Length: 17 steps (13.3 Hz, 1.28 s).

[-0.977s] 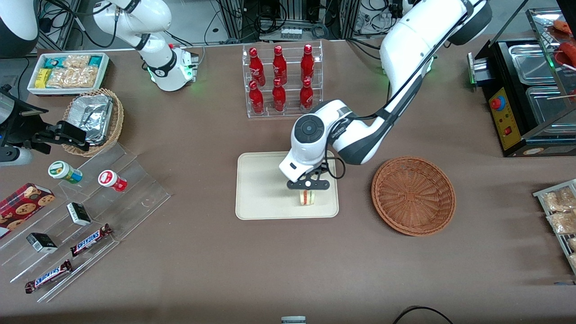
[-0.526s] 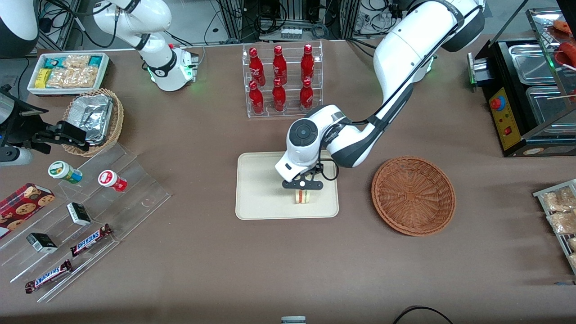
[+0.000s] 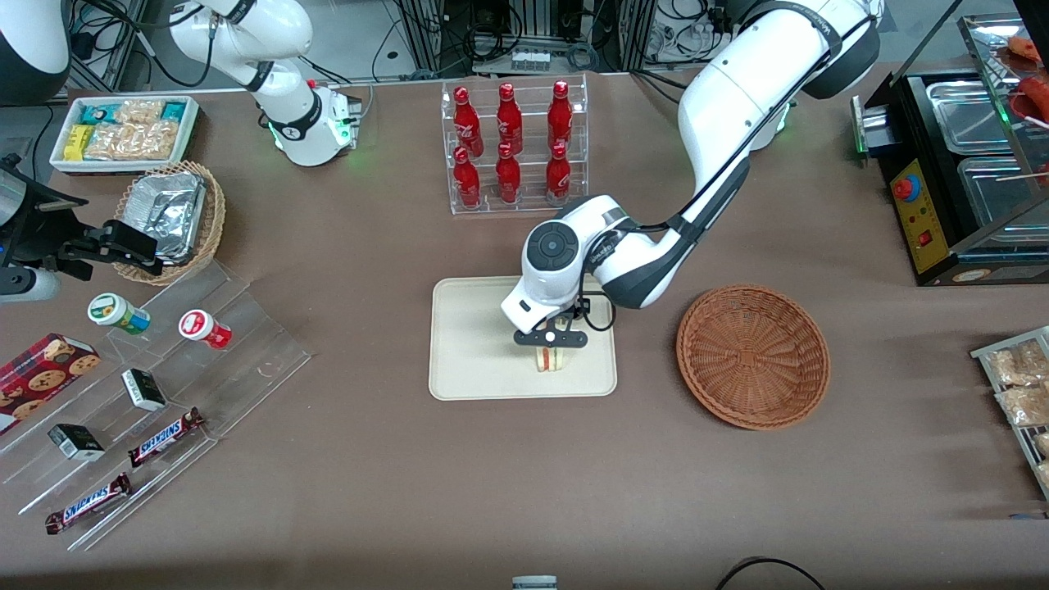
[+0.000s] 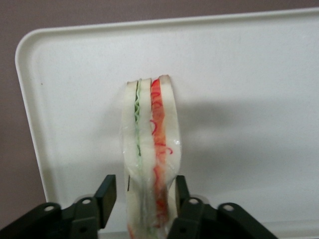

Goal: Place sandwich from basket to tray

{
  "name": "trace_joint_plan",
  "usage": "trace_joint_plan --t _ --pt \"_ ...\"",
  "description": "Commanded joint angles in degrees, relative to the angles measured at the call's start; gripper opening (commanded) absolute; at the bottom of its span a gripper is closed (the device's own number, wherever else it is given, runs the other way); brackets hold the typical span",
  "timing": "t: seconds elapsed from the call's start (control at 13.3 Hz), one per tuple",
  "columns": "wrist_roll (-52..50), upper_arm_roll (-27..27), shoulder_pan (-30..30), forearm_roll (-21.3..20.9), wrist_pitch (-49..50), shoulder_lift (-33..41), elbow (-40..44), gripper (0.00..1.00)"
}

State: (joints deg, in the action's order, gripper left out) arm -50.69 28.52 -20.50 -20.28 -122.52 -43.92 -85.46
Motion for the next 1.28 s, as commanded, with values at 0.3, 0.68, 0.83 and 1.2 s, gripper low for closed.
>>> trace_joint_plan --t 0.3,0.68,0.83,1.2 --pt "-1.25 -0.31 3.53 -0.37 13.79 12.87 6.19 0.99" --pt "-1.52 -0.22 10.64 2.44 23.72 20.88 5.83 0.99" --pt "1.62 -0.13 12.84 2.62 26.09 22.81 5.83 0.99" --pt "17.26 -0.13 21.98 9.29 32.07 27.74 5.92 0.99"
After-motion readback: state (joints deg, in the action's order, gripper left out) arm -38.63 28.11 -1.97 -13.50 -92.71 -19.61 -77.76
